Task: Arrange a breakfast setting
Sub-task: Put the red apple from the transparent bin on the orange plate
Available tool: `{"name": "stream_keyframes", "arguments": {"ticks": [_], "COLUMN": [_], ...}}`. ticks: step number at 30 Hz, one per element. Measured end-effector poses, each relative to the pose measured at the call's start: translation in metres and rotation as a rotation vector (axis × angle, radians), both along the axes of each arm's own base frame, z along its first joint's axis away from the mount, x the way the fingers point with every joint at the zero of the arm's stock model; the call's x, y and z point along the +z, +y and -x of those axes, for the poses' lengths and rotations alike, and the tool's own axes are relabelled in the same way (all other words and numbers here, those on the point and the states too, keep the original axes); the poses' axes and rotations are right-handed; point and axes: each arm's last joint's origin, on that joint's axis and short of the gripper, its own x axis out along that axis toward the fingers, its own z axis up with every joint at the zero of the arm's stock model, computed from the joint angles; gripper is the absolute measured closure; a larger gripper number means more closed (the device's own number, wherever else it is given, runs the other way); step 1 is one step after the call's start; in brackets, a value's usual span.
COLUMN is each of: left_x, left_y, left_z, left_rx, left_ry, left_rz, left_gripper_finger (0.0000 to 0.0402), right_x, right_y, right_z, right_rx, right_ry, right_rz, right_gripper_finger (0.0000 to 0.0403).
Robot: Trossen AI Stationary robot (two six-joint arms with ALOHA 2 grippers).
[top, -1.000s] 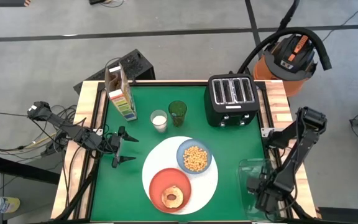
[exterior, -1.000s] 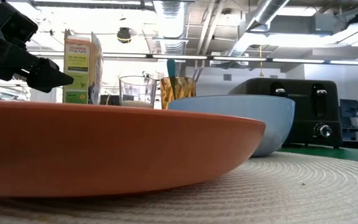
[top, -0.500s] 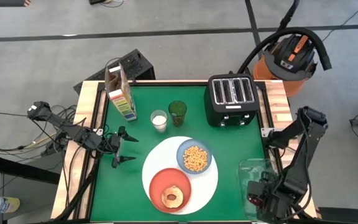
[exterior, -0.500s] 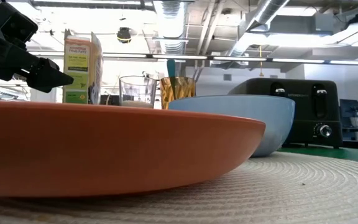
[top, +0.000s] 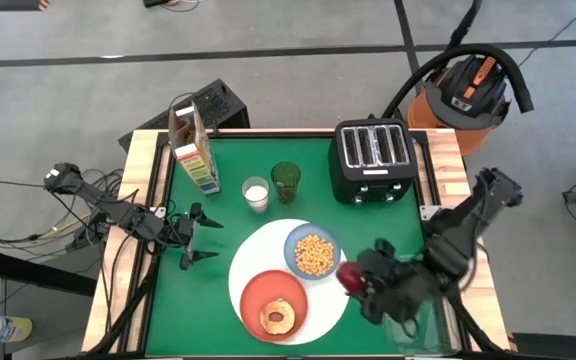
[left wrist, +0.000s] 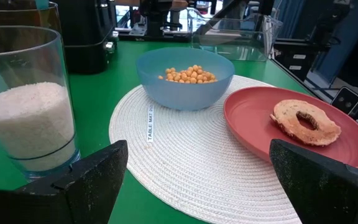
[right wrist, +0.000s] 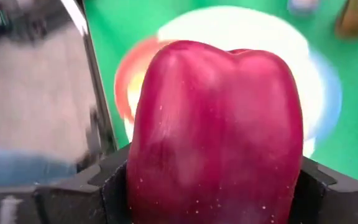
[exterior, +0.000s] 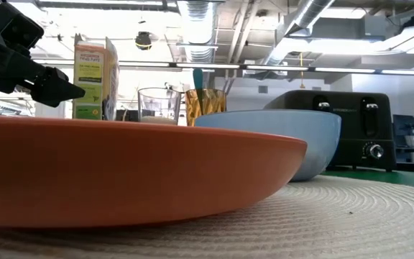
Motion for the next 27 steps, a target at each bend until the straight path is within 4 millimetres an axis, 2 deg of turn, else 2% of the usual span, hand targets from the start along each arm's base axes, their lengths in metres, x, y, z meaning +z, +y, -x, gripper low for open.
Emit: {"name": "stream_keyframes", "arguments": {"ticks": [10, 14, 22, 27], "left_x": [0.000, 0.000, 0.000, 0.000], "left_y": [0.000, 0.000, 0.000, 0.000], "left_z": [0.000, 0.000, 0.000, 0.000], "left_rx": [0.000, 0.001, 0.000, 0.000], "left_ry": [0.000, -0.001, 0.000, 0.000], "left_rz": [0.000, 0.000, 0.000, 0.000], "left_gripper_finger": [0.0023, 0.0023, 0.0023, 0.0023], "right_x": [0.026, 0.030, 0.009, -0.007], "right_y": [-0.041, -0.049, -0.050, -0.052], "right_z": [-0.071, -0.093, -0.138, -0.157], "right_rx": [-0.097, -0.084, -0.035, -0.011], "right_ry": [-0.389, -0.506, -0.605, -0.604], "right_rz": [-0.022, -0.022, -0.077, -0.093], "right_gripper_finger": [0.0101, 0.0101, 0.0101, 0.0101]}}
